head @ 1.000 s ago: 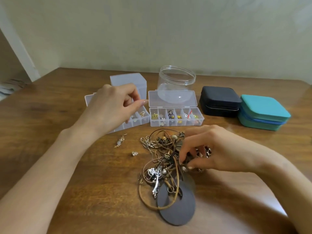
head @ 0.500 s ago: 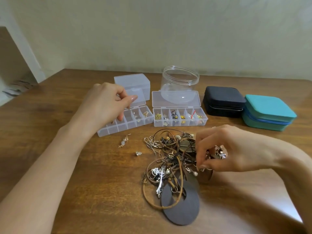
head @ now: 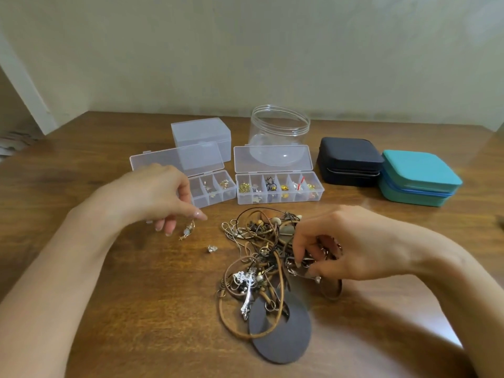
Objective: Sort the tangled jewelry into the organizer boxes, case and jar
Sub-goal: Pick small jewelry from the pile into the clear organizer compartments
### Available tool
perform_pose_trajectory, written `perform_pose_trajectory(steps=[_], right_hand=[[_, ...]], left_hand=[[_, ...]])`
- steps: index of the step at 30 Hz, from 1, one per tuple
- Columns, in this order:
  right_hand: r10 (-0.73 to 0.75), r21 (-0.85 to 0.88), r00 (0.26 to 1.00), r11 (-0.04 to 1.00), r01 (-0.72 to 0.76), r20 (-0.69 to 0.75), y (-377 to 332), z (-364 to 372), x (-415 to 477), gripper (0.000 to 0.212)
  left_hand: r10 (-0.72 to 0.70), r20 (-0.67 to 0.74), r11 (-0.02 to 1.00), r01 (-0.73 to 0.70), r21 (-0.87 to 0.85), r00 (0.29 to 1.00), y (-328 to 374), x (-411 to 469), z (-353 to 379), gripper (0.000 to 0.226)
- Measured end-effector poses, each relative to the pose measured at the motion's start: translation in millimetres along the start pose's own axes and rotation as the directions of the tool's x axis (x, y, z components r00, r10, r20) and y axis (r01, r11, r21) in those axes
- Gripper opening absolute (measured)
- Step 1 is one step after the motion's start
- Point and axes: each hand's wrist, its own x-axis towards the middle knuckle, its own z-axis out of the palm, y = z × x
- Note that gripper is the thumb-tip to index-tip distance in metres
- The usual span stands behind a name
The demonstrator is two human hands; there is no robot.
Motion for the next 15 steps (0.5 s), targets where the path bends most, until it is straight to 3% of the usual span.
perform_pose_trajectory(steps=[10,15], right_hand=[[0.031,-0.097,0.999,0.995,-0.026,0.044,-3.4,2.5,-3.1,0.003],[0.007,0.04,0.999,0.999,-0.009,0.041,3.0,-5.7,-8.3,0.006]], left_hand=[[0.024,0.126,1.0,-0.026,0.016,0.992,0.6,3.3,6.7,0.017],[0.051,0.134,0.997,-0.059,0.051,0.99,0.3,5.7,8.6,0.014]])
